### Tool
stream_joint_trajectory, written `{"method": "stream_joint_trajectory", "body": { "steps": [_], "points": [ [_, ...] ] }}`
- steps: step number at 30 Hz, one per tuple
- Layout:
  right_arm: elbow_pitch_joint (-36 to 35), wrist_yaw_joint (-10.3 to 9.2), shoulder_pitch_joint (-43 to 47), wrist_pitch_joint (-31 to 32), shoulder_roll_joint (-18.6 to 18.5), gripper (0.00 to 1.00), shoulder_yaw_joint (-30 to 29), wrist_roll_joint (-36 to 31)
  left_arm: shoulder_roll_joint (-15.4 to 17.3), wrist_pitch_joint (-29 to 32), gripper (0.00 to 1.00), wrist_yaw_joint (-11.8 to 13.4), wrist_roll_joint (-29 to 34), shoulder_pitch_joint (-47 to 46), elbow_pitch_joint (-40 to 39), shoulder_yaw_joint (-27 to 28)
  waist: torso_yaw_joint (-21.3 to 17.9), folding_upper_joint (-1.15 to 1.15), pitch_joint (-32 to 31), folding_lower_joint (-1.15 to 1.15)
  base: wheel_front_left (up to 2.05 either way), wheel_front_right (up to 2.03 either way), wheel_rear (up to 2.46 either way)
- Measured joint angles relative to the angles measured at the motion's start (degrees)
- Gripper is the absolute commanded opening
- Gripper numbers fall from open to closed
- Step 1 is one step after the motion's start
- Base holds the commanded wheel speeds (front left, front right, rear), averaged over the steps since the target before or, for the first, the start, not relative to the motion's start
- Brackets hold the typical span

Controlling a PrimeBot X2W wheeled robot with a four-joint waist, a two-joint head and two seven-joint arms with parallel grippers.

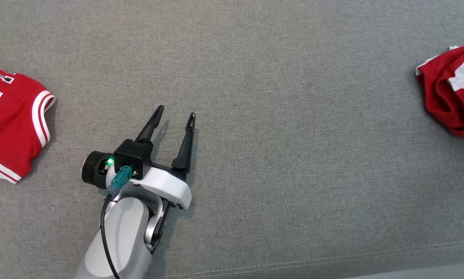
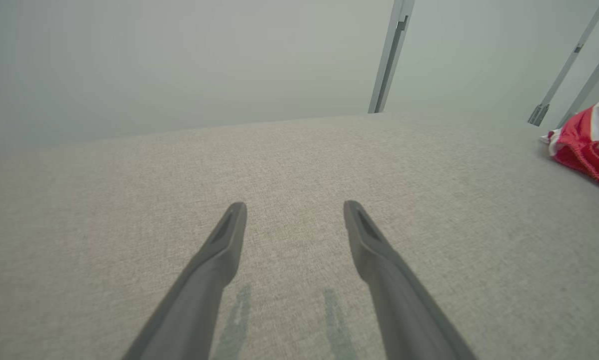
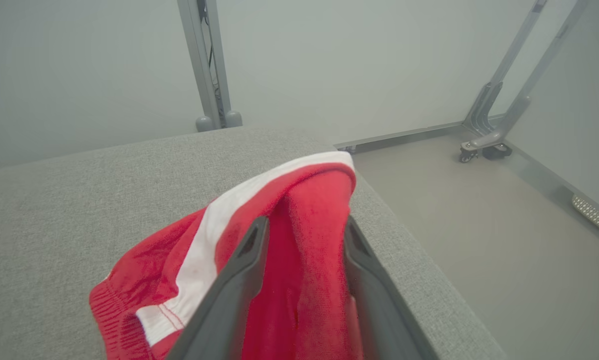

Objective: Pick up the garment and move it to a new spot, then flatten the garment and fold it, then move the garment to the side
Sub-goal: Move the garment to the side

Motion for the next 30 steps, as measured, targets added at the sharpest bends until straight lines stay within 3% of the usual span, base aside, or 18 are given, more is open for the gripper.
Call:
{"method": "stream_joint_trajectory", "body": {
  "steps": [4,6,9,11,14,17,22,30],
  "points": [
    [-0.73,0.00,0.11,-0.01,-1.47,1.00,-7.26,-7.33,0.02,0.00,1.00,-0.18,-0.01,-0.13,0.09,-0.08,0.42,0.00,-0.37,0.00,0.00,0.00,0.00],
    [-5.75,0.00,1.79,-0.01,-1.96,1.00,-14.13,-13.39,0.00,0.00,1.00,-0.15,-0.16,-0.43,0.15,0.05,0.62,0.00,-1.28,0.00,0.00,0.00,0.00],
    [-14.02,0.00,5.04,-0.08,1.13,1.00,-19.58,-19.65,-0.01,0.00,1.00,0.14,-0.30,-0.38,0.37,0.56,0.68,0.00,-2.60,0.00,0.00,0.00,0.00],
    [-20.06,0.00,7.58,-0.11,5.30,1.00,-21.34,-22.43,-0.07,-0.01,1.00,0.59,-0.36,-0.12,0.45,1.20,0.68,0.00,-3.69,0.00,0.00,0.00,0.00],
    [-27.55,0.00,12.24,-0.11,11.95,1.00,-20.26,-24.94,-0.13,0.00,1.00,1.21,-0.91,1.26,0.91,2.76,0.73,0.00,-5.59,0.00,0.00,0.00,0.00],
    [-32.33,0.01,17.57,-0.13,15.56,1.00,-16.93,-25.04,-0.08,0.00,1.00,1.63,-1.31,2.43,1.33,3.89,1.02,0.00,-7.52,0.00,0.00,0.00,0.00],
    [-37.98,0.01,23.93,-0.16,17.28,1.00,-11.56,-22.72,-0.16,0.00,1.00,1.97,-1.31,4.98,1.88,5.27,2.19,0.00,-10.40,0.00,0.00,0.00,0.00],
    [-43.08,0.01,30.62,-0.18,18.67,1.00,-7.87,-20.23,-0.19,0.00,1.00,2.63,-0.98,9.07,1.68,8.20,4.45,0.00,-13.50,0.00,0.00,0.00,0.00]
  ]
}}
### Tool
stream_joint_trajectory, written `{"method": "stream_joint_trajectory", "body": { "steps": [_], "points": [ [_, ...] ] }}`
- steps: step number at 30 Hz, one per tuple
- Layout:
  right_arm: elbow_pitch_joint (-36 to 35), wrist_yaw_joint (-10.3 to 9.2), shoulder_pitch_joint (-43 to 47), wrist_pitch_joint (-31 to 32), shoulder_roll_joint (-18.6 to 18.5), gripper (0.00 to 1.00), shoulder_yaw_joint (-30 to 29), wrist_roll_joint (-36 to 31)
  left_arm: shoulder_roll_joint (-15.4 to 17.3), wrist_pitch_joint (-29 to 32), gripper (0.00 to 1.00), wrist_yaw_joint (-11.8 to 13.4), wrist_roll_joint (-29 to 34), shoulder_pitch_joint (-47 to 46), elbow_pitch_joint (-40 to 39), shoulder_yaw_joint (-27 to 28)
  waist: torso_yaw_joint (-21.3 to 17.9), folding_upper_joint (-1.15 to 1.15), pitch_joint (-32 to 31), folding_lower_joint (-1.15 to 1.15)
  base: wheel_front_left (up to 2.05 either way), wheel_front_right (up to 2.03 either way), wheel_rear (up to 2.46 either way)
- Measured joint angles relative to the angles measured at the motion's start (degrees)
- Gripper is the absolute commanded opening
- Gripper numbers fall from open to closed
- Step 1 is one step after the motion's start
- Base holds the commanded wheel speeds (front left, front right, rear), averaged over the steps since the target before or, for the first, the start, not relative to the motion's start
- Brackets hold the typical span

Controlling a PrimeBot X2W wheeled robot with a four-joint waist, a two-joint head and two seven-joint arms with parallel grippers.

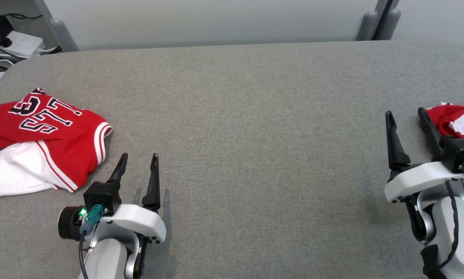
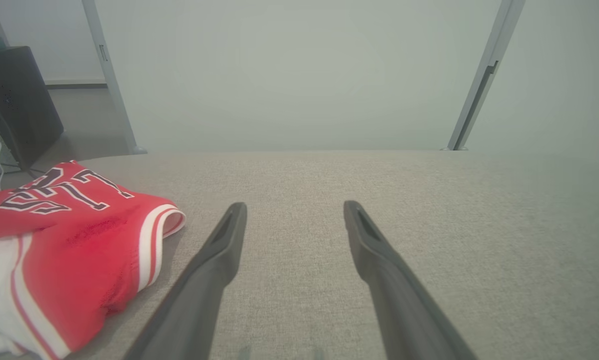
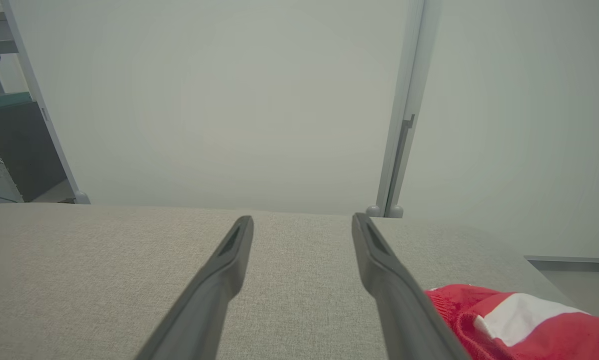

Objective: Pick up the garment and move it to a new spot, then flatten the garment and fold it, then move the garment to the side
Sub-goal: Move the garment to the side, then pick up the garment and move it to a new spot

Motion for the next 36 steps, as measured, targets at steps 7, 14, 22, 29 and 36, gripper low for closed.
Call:
{"method": "stream_joint_trajectory", "body": {
  "steps": [7,14,22,29,36],
  "points": [
    [-1.69,-0.01,5.03,0.00,0.53,1.00,0.34,0.87,0.05,0.00,1.00,0.01,2.21,4.02,-1.02,3.43,1.80,0.00,-2.84,0.00,0.00,0.00,0.00],
    [-1.78,-0.01,10.31,0.00,1.64,1.00,0.13,1.24,0.11,0.01,1.00,0.10,3.52,9.19,-2.32,5.88,2.79,0.00,-5.81,0.00,0.00,0.00,0.00],
    [-2.11,-0.01,13.37,0.00,2.71,1.00,-1.56,1.24,0.15,0.01,1.00,0.35,4.86,12.37,-4.04,7.00,3.02,0.00,-7.35,0.00,0.00,0.00,0.00],
    [-2.11,-0.01,13.79,0.00,3.12,1.00,-1.67,1.15,0.16,0.01,1.00,0.36,4.85,12.70,-4.54,7.25,3.12,0.00,-7.34,0.00,0.00,0.00,0.00],
    [-2.22,-0.01,13.78,0.00,3.12,1.00,1.47,1.19,0.16,0.01,1.00,0.52,4.16,12.65,-4.38,7.09,5.65,0.00,-6.63,0.00,0.00,0.00,0.00]
  ]
}}
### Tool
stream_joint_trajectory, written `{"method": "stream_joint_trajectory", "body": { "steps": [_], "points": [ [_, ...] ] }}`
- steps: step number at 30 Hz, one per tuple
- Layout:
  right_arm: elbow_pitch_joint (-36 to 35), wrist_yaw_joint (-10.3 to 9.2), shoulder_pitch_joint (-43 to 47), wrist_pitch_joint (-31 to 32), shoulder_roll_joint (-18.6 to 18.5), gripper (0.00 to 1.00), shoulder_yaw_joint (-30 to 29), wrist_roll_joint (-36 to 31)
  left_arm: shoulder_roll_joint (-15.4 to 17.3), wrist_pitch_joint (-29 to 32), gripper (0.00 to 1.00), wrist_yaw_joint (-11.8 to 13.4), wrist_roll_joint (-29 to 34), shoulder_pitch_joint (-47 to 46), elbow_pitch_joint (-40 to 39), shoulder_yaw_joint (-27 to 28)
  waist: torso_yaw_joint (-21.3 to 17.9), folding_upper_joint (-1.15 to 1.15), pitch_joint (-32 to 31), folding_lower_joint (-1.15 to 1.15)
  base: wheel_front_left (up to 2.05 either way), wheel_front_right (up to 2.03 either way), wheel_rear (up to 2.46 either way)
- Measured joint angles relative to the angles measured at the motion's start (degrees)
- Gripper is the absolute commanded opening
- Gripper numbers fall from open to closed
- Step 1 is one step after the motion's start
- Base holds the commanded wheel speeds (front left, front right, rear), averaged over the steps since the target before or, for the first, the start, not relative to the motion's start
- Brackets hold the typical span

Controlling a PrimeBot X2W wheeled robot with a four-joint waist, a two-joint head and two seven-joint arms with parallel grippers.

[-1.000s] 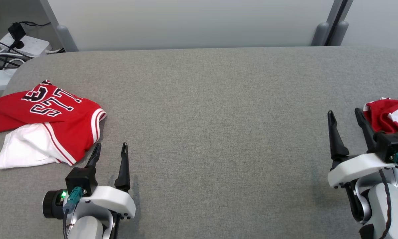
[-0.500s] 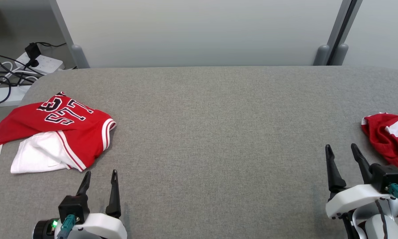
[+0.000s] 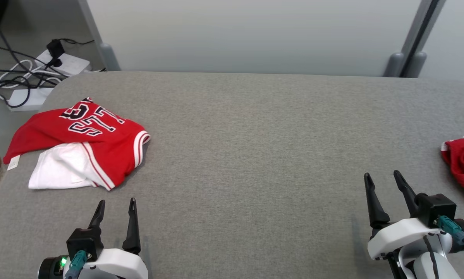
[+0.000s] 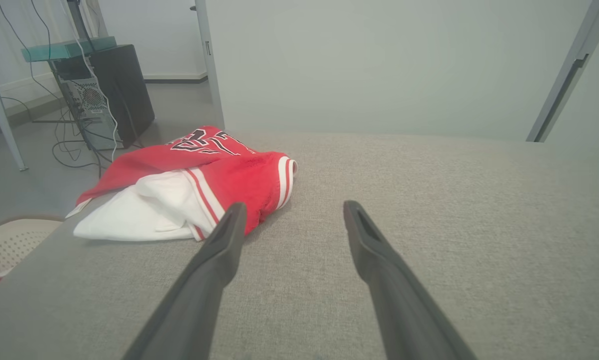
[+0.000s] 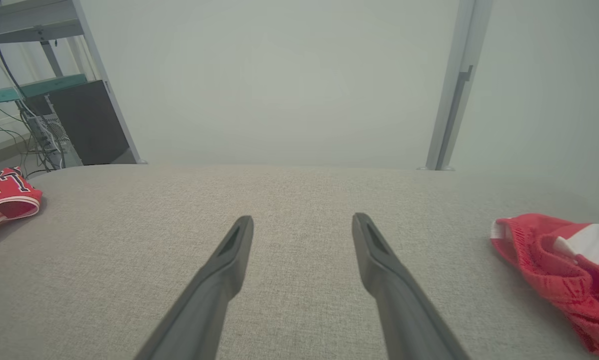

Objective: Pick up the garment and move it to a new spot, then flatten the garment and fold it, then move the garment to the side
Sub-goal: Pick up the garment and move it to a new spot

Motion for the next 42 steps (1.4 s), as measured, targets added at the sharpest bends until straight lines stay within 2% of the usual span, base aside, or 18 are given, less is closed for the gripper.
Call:
{"method": "stream_joint_trajectory", "body": {
  "steps": [6,18,23,25,30,31,33,40,42],
  "points": [
    [0.34,0.00,-0.32,0.00,-0.22,1.00,3.00,1.34,-0.02,0.00,1.00,0.57,-1.37,-0.05,0.15,-0.08,5.17,0.00,0.82,0.00,0.00,0.00,0.00],
    [1.31,0.00,-2.74,0.00,-0.98,1.00,7.95,2.53,-0.01,0.00,1.00,1.02,-2.57,-0.04,1.66,1.08,18.86,0.00,2.01,0.00,0.00,0.00,0.00],
    [2.19,0.00,-2.89,0.00,-1.07,1.00,9.01,2.55,0.01,0.00,1.00,1.00,-2.87,-0.02,2.23,2.01,22.69,0.00,2.37,0.00,0.00,0.00,0.00],
    [2.19,0.00,-2.94,0.00,-0.99,1.00,9.42,2.55,0.02,0.00,1.00,0.92,-3.00,-0.02,2.41,2.30,23.10,0.00,2.66,0.00,0.00,0.00,0.00],
    [2.48,0.00,-3.03,0.00,-1.33,1.00,9.50,3.02,-0.14,0.00,1.00,-2.54,-4.64,-0.43,4.32,3.03,21.92,0.00,3.53,0.00,0.00,0.00,0.00],
    [2.52,0.00,-3.46,0.00,-1.58,1.00,9.55,3.03,-0.03,0.00,1.00,-4.17,-4.60,-1.92,5.76,3.75,21.18,0.00,4.11,0.00,0.00,0.00,0.00],
    [2.46,0.00,-4.33,0.00,-1.80,1.00,9.57,3.02,0.68,0.00,1.00,-5.60,-4.32,-4.93,7.56,4.17,20.40,0.00,4.87,0.00,0.00,0.00,0.00],
    [2.15,0.00,-6.66,0.00,-2.96,1.00,9.96,2.80,4.27,0.00,1.00,-9.34,-4.34,-19.87,15.72,4.09,17.32,0.00,8.74,0.00,0.00,0.00,0.00],
    [2.14,0.00,-7.03,0.00,-3.24,1.00,10.01,2.75,4.80,0.00,1.00,-9.69,-4.50,-22.03,17.26,4.04,16.83,0.00,9.45,0.00,0.00,0.00,0.00]
  ]
}}
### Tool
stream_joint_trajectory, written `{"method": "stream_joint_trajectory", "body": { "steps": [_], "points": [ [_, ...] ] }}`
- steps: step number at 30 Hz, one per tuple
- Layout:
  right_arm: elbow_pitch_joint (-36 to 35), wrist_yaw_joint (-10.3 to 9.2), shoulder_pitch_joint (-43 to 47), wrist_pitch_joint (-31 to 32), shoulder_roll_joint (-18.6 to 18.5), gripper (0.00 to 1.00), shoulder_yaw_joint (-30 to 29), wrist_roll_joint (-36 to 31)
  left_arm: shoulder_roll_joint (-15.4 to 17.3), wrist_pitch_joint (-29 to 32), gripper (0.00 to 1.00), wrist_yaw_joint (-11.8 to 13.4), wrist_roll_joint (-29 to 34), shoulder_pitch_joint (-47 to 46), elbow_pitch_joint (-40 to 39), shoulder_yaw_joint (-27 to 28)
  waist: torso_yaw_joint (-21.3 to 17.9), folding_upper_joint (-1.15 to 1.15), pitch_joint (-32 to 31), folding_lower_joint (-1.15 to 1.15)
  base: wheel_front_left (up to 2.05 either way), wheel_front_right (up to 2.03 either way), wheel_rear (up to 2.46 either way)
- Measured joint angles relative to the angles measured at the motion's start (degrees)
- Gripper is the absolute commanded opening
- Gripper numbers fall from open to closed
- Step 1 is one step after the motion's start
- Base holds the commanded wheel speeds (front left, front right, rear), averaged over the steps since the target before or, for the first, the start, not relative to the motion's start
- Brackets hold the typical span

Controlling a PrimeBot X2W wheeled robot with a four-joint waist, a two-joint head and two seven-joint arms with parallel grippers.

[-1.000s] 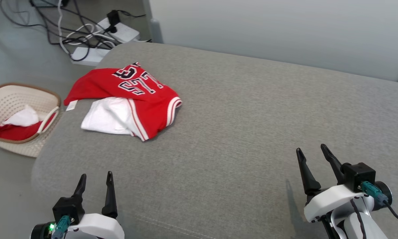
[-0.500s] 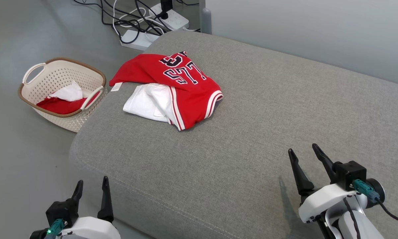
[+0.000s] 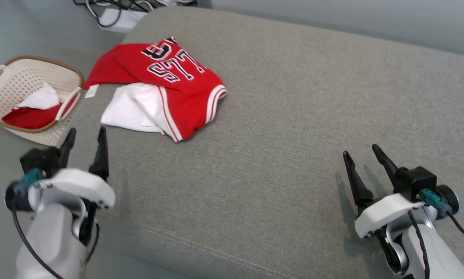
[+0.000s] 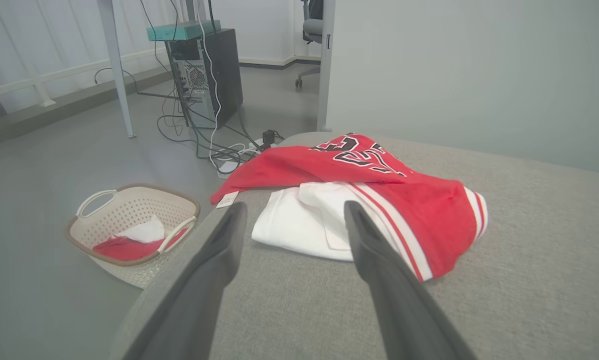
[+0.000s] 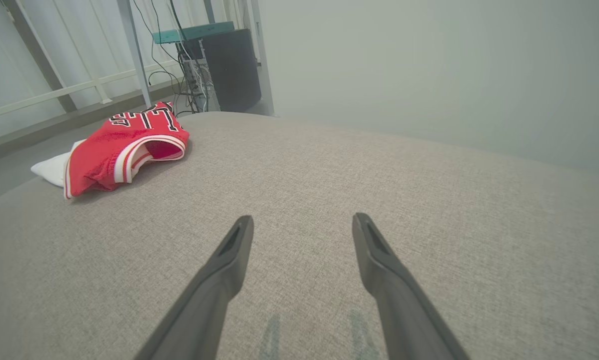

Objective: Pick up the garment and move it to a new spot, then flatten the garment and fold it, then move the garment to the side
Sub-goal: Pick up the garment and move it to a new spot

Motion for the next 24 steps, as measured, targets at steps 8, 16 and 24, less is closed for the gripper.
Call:
{"method": "stream_joint_trajectory", "body": {
  "steps": [8,16,24],
  "points": [
    [-1.27,0.00,-3.42,0.00,-0.24,1.00,1.03,-0.75,5.78,3.53,1.00,-1.01,-8.79,-12.81,9.72,-5.65,-4.94,0.00,4.94,0.00,0.00,0.00,0.00],
    [-2.00,0.00,-5.23,0.00,-0.48,1.00,0.36,-0.75,12.24,8.27,1.00,-1.19,-24.36,-16.14,10.25,-13.51,-10.17,0.00,9.38,0.00,0.00,0.00,0.00],
    [-2.38,0.00,-6.87,0.00,-0.38,1.00,0.35,-0.74,13.40,8.33,1.00,-1.19,-32.10,-16.12,14.56,-16.24,-14.62,0.00,12.32,0.00,0.00,0.00,0.00]
  ]
}}
